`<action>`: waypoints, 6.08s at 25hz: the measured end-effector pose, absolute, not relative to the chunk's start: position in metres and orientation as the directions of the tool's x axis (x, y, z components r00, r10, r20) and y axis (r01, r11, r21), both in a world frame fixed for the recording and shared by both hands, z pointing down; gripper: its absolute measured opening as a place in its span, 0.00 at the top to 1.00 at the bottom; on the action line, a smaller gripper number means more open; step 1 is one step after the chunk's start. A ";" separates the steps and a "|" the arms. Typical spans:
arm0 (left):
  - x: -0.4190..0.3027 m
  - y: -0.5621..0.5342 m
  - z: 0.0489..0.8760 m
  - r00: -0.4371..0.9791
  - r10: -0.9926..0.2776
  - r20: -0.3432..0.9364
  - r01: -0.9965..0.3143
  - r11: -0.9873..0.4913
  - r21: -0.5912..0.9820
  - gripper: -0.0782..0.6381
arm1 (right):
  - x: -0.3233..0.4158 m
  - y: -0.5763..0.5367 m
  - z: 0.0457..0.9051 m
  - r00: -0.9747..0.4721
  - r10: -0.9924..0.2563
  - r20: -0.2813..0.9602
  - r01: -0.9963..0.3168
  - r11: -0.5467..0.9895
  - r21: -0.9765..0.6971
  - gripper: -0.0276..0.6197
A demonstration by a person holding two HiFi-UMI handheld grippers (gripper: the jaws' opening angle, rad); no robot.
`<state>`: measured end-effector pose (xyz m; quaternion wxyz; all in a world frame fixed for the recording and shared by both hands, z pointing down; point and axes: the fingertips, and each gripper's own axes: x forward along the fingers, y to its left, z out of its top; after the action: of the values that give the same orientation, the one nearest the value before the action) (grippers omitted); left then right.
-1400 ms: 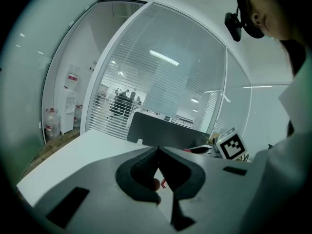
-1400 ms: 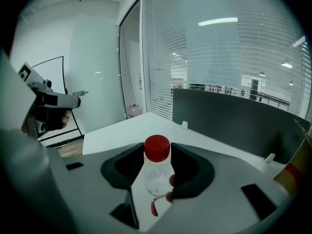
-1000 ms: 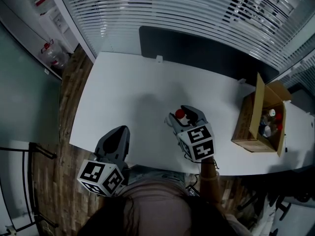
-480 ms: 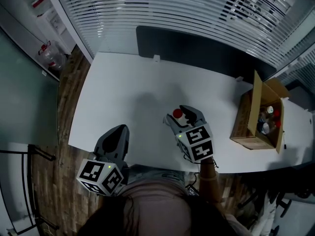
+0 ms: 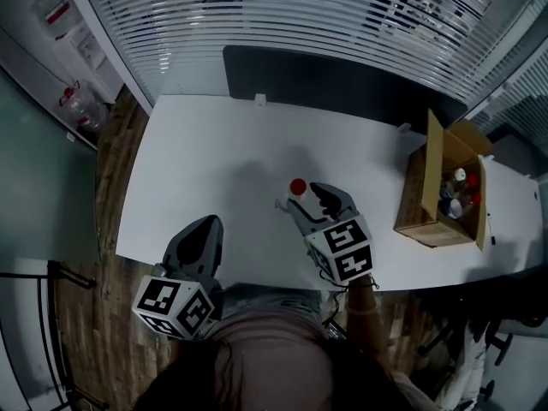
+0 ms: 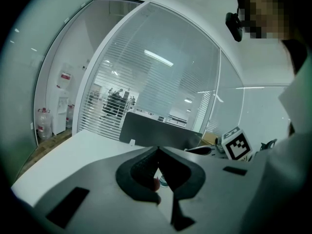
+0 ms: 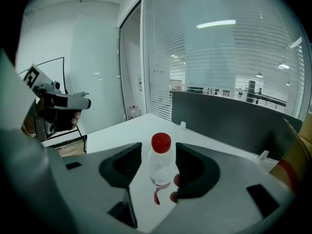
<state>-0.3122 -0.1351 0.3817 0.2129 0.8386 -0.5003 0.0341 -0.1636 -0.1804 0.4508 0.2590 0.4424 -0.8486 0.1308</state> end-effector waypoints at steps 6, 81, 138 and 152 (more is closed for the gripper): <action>-0.300 -0.127 0.378 0.529 -0.809 0.256 -0.837 -0.447 0.317 0.88 | -0.145 -0.164 0.447 -0.428 -0.715 0.552 -0.844 0.535 0.039 0.65; 0.020 -0.115 0.362 0.766 -0.562 0.311 -0.639 -0.720 0.272 0.88 | 0.140 -0.068 0.359 -0.199 -0.922 0.332 -0.977 0.214 0.008 0.92; 0.095 -0.179 0.406 0.745 -0.523 0.413 -0.654 -0.693 0.302 0.88 | 0.306 -0.203 0.411 0.019 -0.876 0.482 -1.000 -0.010 0.022 0.68; 0.104 -0.193 0.417 0.744 -0.491 0.453 -0.649 -0.692 0.317 0.88 | 0.315 -0.222 0.455 0.035 -0.805 0.592 -0.998 -0.054 -0.015 0.65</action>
<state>0.1043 -0.1933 0.4174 0.2343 0.9041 -0.3151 0.1688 0.3151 -0.2220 0.4549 0.2090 0.6883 -0.6550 0.2312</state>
